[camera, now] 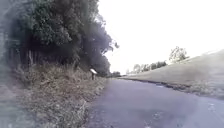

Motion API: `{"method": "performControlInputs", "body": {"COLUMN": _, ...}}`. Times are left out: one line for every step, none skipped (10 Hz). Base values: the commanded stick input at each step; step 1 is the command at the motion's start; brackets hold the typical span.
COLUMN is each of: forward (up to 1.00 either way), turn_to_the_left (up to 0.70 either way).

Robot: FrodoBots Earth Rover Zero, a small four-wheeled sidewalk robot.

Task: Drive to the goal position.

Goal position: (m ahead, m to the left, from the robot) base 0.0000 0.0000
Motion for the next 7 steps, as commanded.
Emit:
{"method": "performControlInputs", "body": {"forward": -0.24, "turn_to_the_left": 0.0}}
{"method": "performControlInputs", "body": {"forward": -0.45, "turn_to_the_left": 0.0}}
{"method": "performControlInputs", "body": {"forward": -0.41, "turn_to_the_left": 0.48}}
{"method": "performControlInputs", "body": {"forward": -0.38, "turn_to_the_left": 0.69}}
{"method": "performControlInputs", "body": {"forward": -0.24, "turn_to_the_left": 0.47}}
{"method": "performControlInputs", "body": {"forward": -0.07, "turn_to_the_left": 0.14}}
{"method": "performControlInputs", "body": {"forward": 0.0, "turn_to_the_left": 0.0}}
